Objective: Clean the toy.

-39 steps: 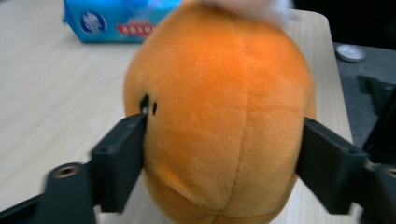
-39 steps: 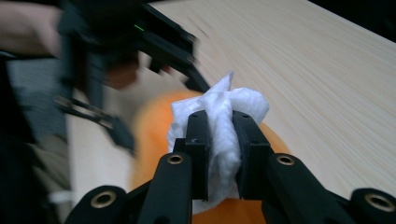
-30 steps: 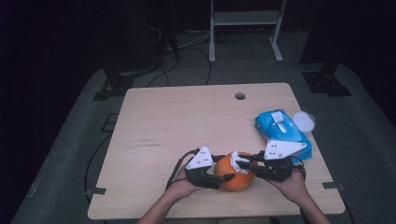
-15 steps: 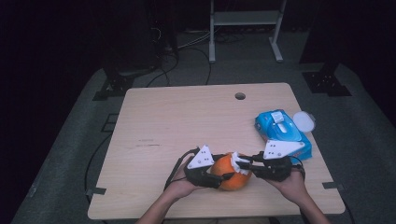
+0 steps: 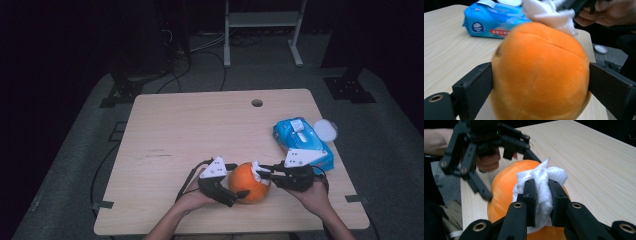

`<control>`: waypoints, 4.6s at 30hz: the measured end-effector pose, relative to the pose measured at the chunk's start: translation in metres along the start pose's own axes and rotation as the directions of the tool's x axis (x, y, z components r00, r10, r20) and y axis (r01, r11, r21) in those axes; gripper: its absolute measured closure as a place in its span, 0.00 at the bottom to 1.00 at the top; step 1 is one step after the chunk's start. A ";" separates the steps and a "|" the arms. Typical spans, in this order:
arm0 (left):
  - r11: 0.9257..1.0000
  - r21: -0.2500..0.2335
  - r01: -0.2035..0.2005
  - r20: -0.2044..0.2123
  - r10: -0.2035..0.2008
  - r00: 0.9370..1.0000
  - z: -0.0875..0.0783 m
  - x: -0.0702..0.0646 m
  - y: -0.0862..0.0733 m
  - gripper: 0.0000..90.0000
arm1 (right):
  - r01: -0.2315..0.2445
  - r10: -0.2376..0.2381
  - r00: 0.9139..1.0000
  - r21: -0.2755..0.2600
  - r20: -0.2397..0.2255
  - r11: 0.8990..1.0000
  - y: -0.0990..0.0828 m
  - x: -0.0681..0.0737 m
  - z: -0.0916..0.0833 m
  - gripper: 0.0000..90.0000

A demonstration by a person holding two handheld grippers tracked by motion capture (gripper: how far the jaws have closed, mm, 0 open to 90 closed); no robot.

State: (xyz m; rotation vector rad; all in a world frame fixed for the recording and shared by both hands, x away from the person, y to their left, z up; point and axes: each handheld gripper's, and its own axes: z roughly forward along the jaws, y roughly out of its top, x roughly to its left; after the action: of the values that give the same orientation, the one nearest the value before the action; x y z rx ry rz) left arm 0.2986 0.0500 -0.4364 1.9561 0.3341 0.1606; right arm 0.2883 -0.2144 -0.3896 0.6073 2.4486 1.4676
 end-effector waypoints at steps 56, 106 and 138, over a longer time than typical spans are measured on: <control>0.998 0.056 0.012 -0.125 -0.005 0.992 0.003 -0.008 0.004 0.34 | 0.096 -0.096 0.994 0.020 0.049 0.995 0.014 0.020 0.007 0.86; 0.958 0.154 -0.243 -0.058 0.254 0.965 0.023 -0.040 -0.001 0.32 | 0.057 -0.061 0.998 0.114 0.029 0.992 0.007 0.008 -0.019 0.86; 0.962 0.137 -0.238 -0.006 0.241 0.971 0.023 -0.036 -0.007 0.33 | -0.069 0.068 0.998 0.096 0.011 0.993 -0.017 -0.026 -0.026 0.86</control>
State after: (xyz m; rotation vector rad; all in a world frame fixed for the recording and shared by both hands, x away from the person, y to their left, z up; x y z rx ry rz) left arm 0.2694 0.0209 -0.4503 2.1278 0.1238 0.3245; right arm 0.2969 -0.2538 -0.3922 0.7219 2.5286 1.3752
